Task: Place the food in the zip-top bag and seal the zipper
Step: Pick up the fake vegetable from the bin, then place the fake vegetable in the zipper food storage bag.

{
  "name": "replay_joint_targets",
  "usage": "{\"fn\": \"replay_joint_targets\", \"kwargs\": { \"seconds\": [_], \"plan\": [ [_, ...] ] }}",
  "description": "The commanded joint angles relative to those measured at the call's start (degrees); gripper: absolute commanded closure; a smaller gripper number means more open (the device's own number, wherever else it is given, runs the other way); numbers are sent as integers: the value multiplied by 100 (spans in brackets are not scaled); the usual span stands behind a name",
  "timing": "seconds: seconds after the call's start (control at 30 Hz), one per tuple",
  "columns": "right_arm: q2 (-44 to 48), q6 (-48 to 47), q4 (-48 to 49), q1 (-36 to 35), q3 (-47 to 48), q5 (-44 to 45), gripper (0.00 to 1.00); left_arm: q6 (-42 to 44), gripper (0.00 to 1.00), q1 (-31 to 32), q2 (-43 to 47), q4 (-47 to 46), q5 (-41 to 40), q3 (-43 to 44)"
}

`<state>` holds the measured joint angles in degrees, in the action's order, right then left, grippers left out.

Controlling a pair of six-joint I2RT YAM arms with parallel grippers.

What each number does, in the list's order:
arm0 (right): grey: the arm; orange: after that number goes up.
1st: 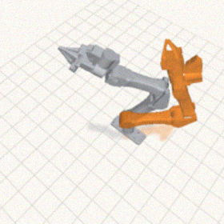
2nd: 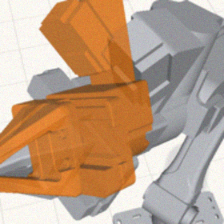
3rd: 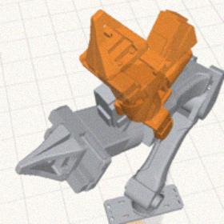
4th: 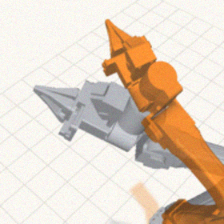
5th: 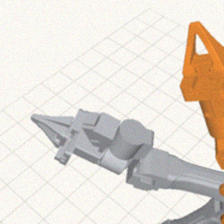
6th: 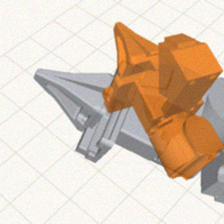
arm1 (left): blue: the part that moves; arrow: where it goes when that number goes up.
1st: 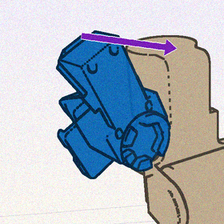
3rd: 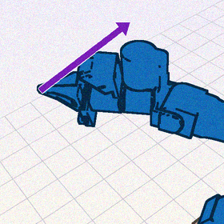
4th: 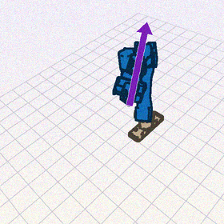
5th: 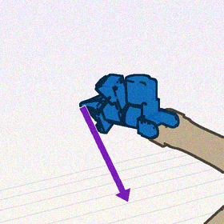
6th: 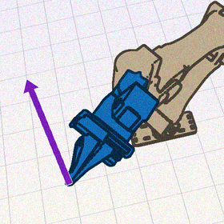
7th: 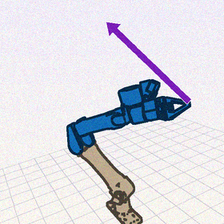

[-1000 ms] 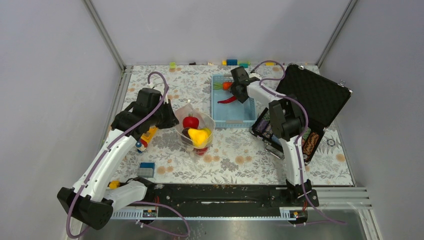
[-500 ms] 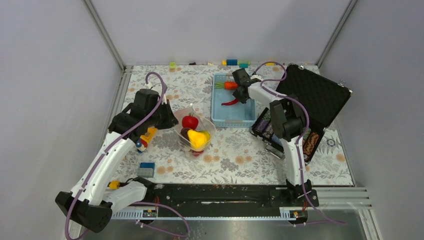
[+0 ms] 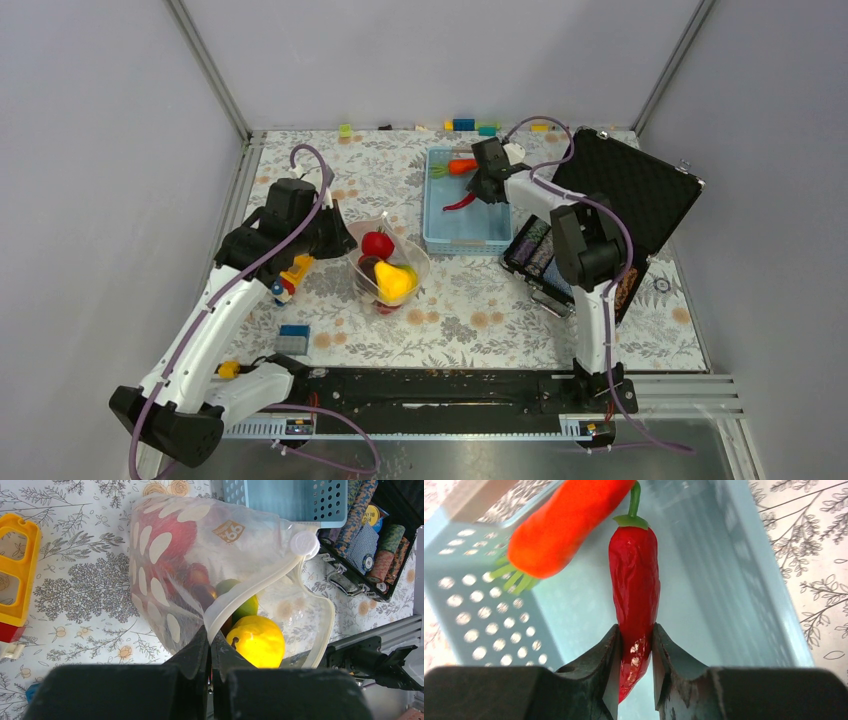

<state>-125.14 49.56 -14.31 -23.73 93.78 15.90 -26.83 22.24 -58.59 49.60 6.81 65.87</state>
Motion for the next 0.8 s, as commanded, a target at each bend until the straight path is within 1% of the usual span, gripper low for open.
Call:
{"fn": "replay_joint_targets", "kwargs": {
  "seconds": [0.0, 0.17, 0.37, 0.57, 0.7, 0.77],
  "plan": [
    [918, -506, 1031, 14, -466, -683, 97, 13, 100, -32, 6, -317, 119, 145],
    [1819, -1094, 1739, -50, -1115, -764, 97, 11, 100, -32, -73, -326, 136, 180],
    [2932, -1939, 1998, -301, -1670, -1192, 97, -2, 100, -37, -116, -328, 137, 196],
    [4073, -3208, 2833, -1085, -2368, -1901, 97, -15, 100, -40, -127, -328, 110, 191],
    [4614, -4406, 2977, -1851, -2561, -1964, 97, -11, 100, -44, -118, -327, 90, 193],
    [4811, -4880, 3099, -2199, -2707, -2305, 97, -14, 100, -45, -118, -329, 84, 184]
  ]
}}
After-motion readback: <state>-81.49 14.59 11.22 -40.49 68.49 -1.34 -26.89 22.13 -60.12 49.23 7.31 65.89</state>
